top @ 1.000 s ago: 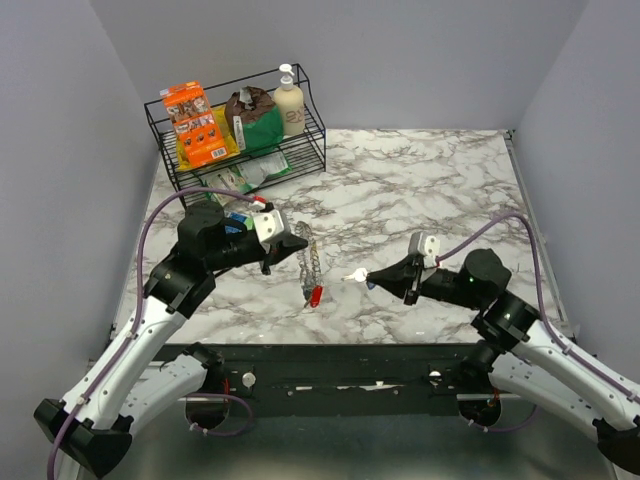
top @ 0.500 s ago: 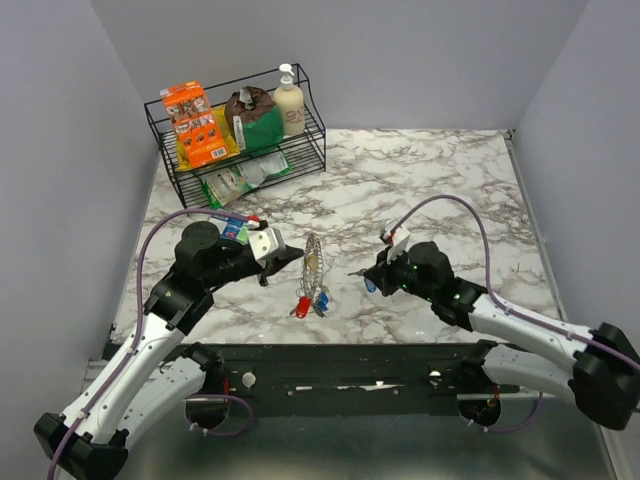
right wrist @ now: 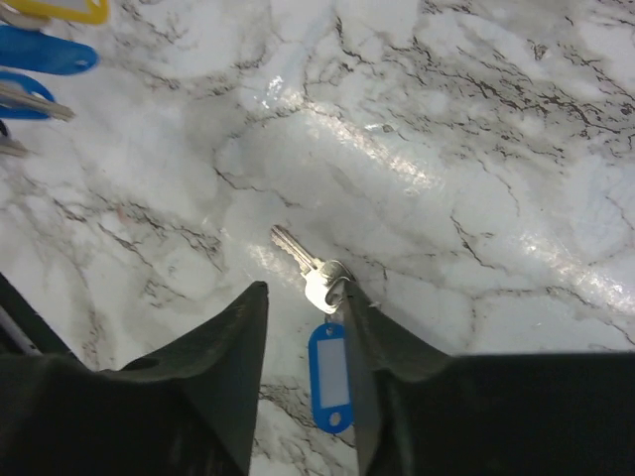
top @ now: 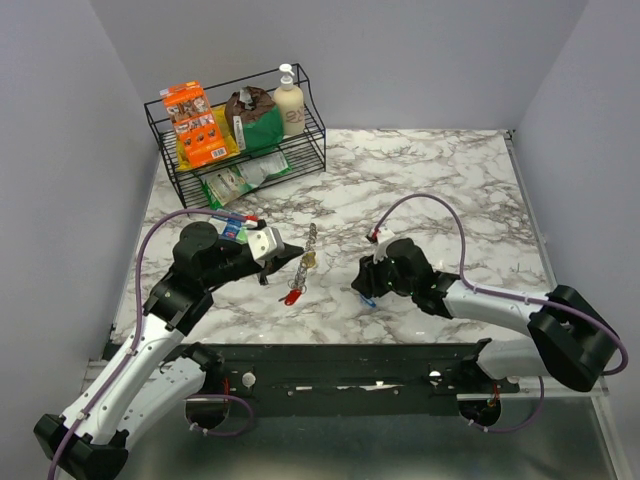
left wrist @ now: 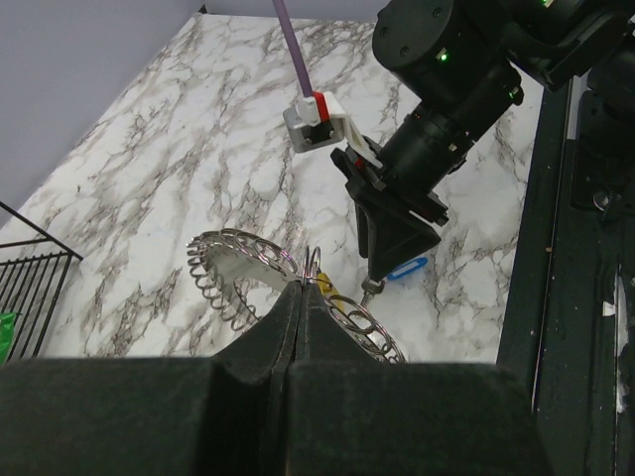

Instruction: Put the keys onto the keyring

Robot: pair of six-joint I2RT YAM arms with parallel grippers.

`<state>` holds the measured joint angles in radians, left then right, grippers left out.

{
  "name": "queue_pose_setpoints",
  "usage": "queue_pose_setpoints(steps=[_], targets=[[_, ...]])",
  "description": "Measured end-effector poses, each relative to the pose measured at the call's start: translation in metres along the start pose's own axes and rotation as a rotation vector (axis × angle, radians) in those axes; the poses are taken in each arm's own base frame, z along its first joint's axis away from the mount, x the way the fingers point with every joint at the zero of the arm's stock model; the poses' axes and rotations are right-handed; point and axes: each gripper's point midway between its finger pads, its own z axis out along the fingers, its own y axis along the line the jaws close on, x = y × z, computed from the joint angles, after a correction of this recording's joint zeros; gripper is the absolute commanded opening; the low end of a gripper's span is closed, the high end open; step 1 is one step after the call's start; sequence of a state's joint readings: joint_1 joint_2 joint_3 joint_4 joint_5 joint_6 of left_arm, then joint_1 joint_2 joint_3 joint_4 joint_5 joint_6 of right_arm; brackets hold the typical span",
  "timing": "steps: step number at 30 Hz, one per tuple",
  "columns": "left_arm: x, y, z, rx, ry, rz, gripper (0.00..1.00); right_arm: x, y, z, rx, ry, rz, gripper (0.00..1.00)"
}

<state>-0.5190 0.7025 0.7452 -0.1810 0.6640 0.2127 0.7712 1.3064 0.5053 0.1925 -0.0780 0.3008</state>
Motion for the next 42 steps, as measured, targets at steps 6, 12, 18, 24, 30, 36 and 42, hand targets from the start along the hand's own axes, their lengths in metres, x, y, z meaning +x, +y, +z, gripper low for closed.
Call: queue_pose_setpoints(steps=[6, 12, 18, 24, 30, 36, 42], targets=[[0.0, 0.001, 0.0, -0.003, 0.001, 0.0, 0.0, -0.03, 0.01, -0.017, -0.026, -0.104, -0.007, 0.64], [0.001, 0.002, 0.0, -0.006, 0.002, -0.001, 0.0, -0.028, 0.008, -0.013, -0.016, -0.072, -0.019, 0.62], [0.001, 0.002, 0.0, -0.007, 0.002, -0.001, 0.0, -0.009, 0.003, -0.003, 0.01, 0.01, 0.025, 0.61], [0.001, 0.002, -0.001, -0.008, 0.003, 0.0, 0.0, -0.009, -0.006, -0.002, 0.036, 0.017, 0.119, 0.48], [0.001, 0.002, -0.001, -0.008, 0.003, -0.001, 0.0, 0.001, -0.029, 0.0, 0.057, 0.052, 0.233, 0.47], [0.001, 0.002, 0.0, -0.008, 0.003, -0.001, 0.0, 0.025, -0.029, 0.006, 0.018, 0.134, 0.297, 0.4], [0.001, 0.003, -0.001, -0.009, 0.004, -0.001, 0.0, 0.033, -0.019, 0.009, -0.048, 0.156, 0.32, 0.35]])
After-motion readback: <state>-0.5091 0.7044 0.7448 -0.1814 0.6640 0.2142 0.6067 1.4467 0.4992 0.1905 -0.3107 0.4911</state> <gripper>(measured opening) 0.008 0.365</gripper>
